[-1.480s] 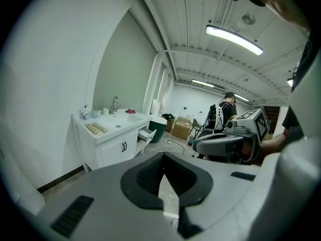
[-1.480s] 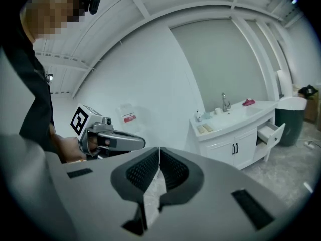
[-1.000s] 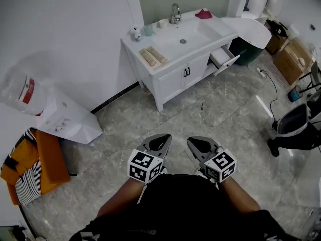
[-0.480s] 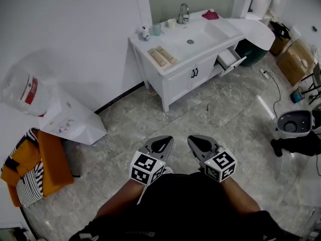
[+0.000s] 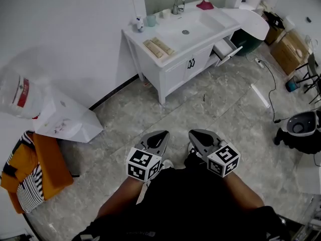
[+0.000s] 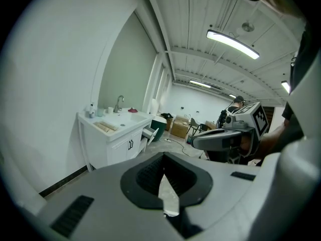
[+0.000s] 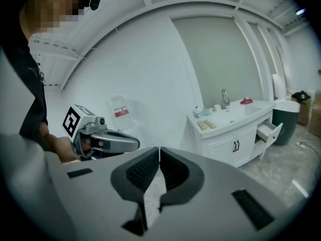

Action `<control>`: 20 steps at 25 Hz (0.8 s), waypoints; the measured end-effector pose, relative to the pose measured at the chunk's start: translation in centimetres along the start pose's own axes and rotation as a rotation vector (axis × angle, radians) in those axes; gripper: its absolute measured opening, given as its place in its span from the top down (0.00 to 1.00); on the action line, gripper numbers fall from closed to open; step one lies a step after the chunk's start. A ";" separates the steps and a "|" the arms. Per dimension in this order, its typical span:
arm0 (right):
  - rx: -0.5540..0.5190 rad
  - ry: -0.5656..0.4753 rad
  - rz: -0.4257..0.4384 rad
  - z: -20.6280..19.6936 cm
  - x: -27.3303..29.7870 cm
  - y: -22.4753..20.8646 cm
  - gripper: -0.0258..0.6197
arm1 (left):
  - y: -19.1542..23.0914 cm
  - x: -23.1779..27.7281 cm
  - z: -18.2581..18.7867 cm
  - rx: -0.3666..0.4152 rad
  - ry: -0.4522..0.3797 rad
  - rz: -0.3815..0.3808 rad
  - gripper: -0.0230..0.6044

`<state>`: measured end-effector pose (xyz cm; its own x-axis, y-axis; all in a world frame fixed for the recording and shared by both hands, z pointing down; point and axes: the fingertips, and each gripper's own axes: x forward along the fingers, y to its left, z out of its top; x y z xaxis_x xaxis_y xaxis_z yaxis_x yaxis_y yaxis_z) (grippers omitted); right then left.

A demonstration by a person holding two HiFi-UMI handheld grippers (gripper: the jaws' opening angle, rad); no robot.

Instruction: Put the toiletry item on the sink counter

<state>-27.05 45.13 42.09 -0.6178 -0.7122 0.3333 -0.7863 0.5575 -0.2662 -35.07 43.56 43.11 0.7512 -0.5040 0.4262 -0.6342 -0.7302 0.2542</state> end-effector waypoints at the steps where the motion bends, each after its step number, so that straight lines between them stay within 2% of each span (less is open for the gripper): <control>1: 0.005 -0.003 -0.002 0.1 0.1 -0.2 0.95 | 0.2 0.2 0.1 0.001 -0.004 0.000 0.96; 5: 0.028 -0.014 0.007 0.2 0.6 -0.9 0.95 | 0.7 0.9 0.1 -0.016 -0.010 0.015 0.96; 12: 0.031 -0.023 0.059 1.7 3.6 -3.7 0.95 | 2.4 2.9 0.5 -0.042 0.036 0.057 0.96; 20: 0.001 -0.035 0.110 5.4 7.0 -10.7 0.95 | 6.3 9.5 7.1 -0.023 -0.032 0.139 0.96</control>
<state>-22.97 31.88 42.41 -0.7000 -0.6609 0.2705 -0.7136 0.6330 -0.3003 -30.64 30.94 42.62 0.6613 -0.6140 0.4309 -0.7361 -0.6418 0.2152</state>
